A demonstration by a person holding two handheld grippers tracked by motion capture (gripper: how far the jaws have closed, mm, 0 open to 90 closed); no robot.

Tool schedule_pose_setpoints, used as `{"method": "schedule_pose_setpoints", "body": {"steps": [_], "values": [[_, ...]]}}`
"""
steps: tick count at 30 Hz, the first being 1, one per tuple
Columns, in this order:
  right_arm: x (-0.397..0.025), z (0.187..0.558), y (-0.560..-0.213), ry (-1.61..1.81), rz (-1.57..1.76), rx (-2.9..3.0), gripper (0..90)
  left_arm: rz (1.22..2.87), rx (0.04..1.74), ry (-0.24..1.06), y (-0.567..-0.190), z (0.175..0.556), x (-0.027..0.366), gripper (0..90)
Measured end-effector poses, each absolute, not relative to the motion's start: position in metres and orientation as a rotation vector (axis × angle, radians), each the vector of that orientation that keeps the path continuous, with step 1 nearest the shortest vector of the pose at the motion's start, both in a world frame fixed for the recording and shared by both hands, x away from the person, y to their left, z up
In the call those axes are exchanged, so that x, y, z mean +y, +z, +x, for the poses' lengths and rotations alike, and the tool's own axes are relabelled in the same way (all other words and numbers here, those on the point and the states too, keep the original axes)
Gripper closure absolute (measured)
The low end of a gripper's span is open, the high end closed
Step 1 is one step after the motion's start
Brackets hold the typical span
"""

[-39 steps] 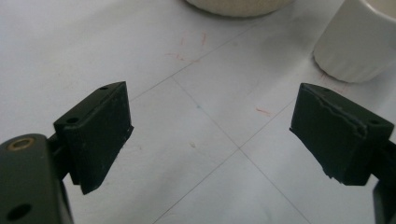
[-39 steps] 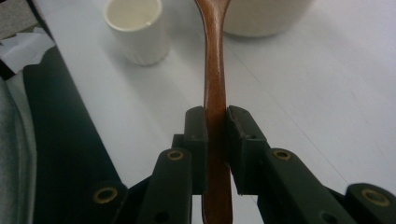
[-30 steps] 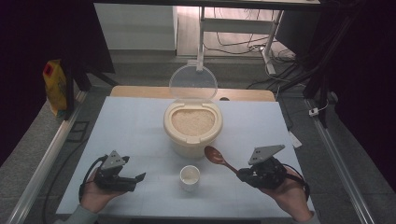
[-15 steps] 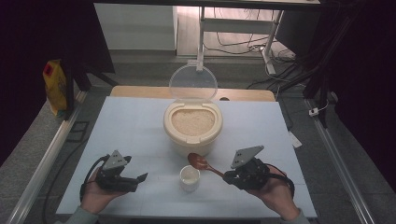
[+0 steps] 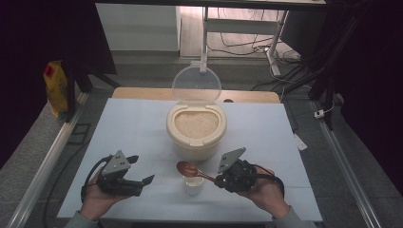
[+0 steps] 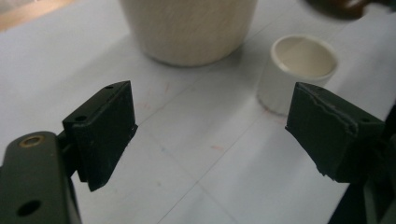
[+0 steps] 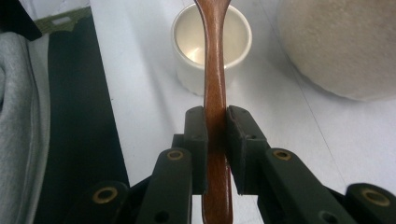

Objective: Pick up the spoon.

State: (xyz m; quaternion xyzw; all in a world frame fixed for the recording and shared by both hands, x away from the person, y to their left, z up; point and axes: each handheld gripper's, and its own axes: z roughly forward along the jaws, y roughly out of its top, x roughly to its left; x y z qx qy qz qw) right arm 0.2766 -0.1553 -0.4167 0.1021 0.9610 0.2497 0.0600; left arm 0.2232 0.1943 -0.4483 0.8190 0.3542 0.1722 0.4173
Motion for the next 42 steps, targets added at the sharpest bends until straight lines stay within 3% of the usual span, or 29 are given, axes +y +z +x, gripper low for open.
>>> {"method": "schedule_pose_setpoints", "body": {"steps": [17, 29, 42], "values": [[-0.135, 0.277, -0.423, 0.72, 0.247, 2.932, 78.1, 2.111, 0.647, 0.408, -0.411, 0.222, 0.141, 19.4], [-0.126, 0.277, -0.424, 0.716, 0.199, 2.937, 78.1, 2.22, 0.565, 0.342, -0.413, 0.235, 0.115, 22.3], [-0.118, 0.271, -0.413, 0.735, 0.122, 2.925, 78.1, 2.372, 0.412, 0.308, -0.417, 0.241, 0.083, 34.2]]}}
